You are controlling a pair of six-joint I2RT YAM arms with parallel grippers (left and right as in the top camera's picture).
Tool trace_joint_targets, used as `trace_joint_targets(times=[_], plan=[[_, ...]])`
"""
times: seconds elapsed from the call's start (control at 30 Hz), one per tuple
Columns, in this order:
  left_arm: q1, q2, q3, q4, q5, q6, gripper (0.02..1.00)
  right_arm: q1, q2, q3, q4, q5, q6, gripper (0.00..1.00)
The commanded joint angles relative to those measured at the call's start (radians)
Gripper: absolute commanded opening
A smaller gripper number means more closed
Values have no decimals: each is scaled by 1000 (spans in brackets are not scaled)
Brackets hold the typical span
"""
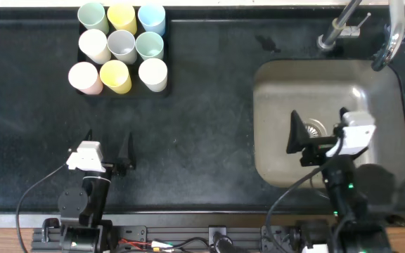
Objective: Store Cups
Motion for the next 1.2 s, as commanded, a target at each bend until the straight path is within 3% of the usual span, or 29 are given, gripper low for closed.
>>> trace_joint_targets(times=[0.03, 0.27, 0.47, 0.9, 1.2], plan=[[2, -12, -3, -2, 5, -8, 1000, -3, -103, -155, 132, -5, 34, 998], [2, -12, -3, -2, 5, -8, 1000, 1, -267, -344, 307, 5, 34, 996], [2, -12, -3, -2, 5, -8, 1000, 1, -423, -432, 285, -3, 34, 998], [2, -12, -3, -2, 5, -8, 1000, 111, -431, -658, 423, 4, 32, 998], [2, -12, -3, -2, 5, -8, 998, 109, -431, -658, 433, 165, 32, 998]])
